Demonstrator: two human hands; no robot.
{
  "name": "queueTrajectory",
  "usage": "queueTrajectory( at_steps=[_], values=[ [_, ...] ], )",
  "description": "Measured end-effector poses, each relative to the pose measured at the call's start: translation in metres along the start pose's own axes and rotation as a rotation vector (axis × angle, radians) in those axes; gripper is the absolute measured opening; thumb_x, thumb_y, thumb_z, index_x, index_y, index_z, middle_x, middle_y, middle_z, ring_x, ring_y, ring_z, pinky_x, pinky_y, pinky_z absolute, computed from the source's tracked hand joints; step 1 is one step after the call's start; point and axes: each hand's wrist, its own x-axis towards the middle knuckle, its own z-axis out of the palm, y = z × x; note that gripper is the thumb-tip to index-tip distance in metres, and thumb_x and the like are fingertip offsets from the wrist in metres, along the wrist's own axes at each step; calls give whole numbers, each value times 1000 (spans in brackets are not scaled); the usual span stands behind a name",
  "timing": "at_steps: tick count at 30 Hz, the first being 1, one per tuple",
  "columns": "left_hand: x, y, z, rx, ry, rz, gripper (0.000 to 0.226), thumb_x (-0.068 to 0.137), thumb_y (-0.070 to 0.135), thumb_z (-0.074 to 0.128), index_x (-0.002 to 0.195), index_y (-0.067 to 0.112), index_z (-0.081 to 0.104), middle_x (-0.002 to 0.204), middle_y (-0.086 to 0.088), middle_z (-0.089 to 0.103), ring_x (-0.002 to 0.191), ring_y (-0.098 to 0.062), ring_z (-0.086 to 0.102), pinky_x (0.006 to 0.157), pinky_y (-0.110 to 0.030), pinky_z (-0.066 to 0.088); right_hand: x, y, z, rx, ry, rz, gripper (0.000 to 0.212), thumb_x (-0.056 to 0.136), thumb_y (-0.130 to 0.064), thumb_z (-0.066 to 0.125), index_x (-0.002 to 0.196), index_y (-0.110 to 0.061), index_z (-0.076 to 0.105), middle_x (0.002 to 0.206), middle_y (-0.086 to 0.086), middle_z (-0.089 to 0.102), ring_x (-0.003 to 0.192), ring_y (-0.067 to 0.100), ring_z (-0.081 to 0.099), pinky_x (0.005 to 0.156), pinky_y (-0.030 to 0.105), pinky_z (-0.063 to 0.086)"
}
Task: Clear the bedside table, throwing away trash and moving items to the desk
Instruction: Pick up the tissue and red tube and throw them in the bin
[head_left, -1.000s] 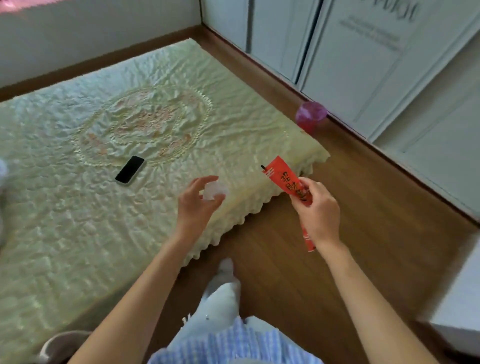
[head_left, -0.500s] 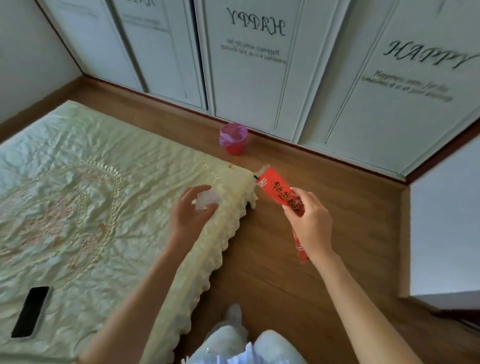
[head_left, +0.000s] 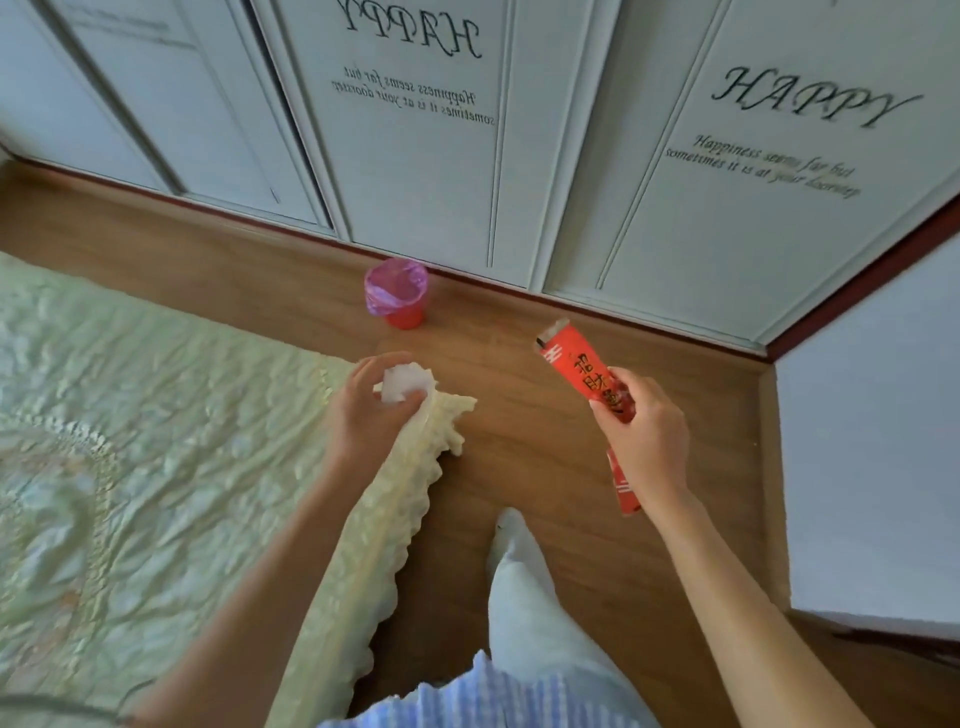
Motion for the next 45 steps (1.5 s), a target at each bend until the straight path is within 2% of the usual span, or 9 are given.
queueTrajectory(
  at_steps=[4,14,23,26,30,33,35,42,45],
  values=[
    [66,25,35,20,66,-50,35,74,17,76,103,34,65,108,12,61,95,-10,59,78,-39,55,90,18,1,29,-15,-24,38,84,-30,67,119,-15,59,105,-1,67,84,11,63,68,20,47],
    [205,40,93,-15,131,-118,39,72,15,79,101,35,63,104,9,63,97,-17,63,79,-46,57,264,39,34,38,-129,-89,38,85,-34,65,121,-20,58,104,-6,65,87,9,62,69,23,49],
    [347,21,104,51,219,-141,38,71,12,80,105,21,66,100,6,61,95,-16,60,73,-19,48,413,16,120,68,-240,-186,38,86,-35,63,120,-17,58,106,-2,66,87,9,62,69,18,48],
    [394,11,98,78,246,-137,39,71,13,80,107,17,66,105,1,65,97,-18,61,78,-27,53,463,-3,153,66,-290,-218,39,86,-34,64,121,-18,58,108,-3,65,87,8,61,70,19,49],
    [452,-4,87,128,278,-160,39,72,15,80,108,15,67,107,-1,66,97,-18,61,81,-32,54,528,-31,196,69,-374,-270,37,85,-33,65,119,-19,59,106,-3,65,86,7,60,66,12,41],
    [484,-15,80,149,320,-215,38,73,14,78,110,14,67,107,1,65,95,-13,59,76,-14,49,568,-51,224,84,-447,-302,37,83,-30,67,118,-21,59,106,-4,64,90,10,62,74,22,48],
    [503,-25,76,138,370,-261,38,73,13,78,109,14,67,106,3,65,94,-10,58,71,-7,44,591,-64,246,78,-505,-342,37,83,-29,68,119,-20,59,107,-4,64,91,12,62,75,20,44],
    [563,-62,69,85,553,-437,35,74,12,77,107,16,66,107,0,64,96,-14,58,77,-22,52,673,-107,343,39,-711,-496,35,82,-28,70,115,-21,62,101,-3,65,84,14,62,69,21,41],
    [594,-78,68,77,676,-519,36,73,13,78,107,17,66,105,3,63,96,-15,58,81,-35,54,700,-120,388,28,-791,-537,34,81,-26,69,115,-21,62,101,-2,65,85,16,63,69,22,42]
  ],
)
